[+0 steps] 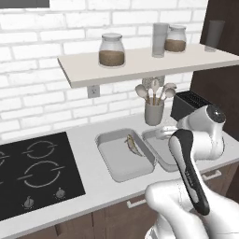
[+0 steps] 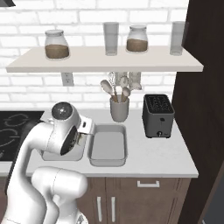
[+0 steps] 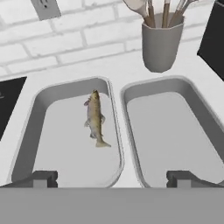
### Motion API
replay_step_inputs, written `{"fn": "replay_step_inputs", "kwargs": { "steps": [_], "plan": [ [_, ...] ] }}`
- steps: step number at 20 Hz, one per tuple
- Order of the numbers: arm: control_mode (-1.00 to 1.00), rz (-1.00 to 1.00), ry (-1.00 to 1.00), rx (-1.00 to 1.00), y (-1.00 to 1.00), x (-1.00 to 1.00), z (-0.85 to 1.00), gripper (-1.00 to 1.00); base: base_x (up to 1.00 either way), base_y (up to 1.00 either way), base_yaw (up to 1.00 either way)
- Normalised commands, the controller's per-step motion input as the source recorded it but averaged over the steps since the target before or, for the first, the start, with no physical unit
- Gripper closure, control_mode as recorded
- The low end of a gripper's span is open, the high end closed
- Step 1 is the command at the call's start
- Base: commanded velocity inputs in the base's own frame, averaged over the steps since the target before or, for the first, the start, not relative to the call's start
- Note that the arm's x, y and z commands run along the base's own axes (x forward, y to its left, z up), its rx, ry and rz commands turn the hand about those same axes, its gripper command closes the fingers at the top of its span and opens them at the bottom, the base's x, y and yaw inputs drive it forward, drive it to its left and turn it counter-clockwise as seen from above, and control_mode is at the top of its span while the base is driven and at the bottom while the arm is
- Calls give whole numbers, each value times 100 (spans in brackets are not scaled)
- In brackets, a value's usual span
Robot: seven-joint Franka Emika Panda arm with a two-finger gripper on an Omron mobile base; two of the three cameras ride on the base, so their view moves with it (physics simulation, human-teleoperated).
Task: Place one tomato and one fish in each tupperware on the nearby counter, to pack two identical lunches.
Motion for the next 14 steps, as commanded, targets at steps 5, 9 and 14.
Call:
{"fn": "replay_step_inputs", "kwargs": {
  "steps": [5,9,14],
  "plan": [
    [-100,-3,0,-1,-53,-100,-2,-100,0,0,0],
    [-100,-1,0,-18,17,-100,-38,-100,0,0,0],
    [-100,2,-15,-20,97,-75,-23,-100,0,0,0]
  ]
}}
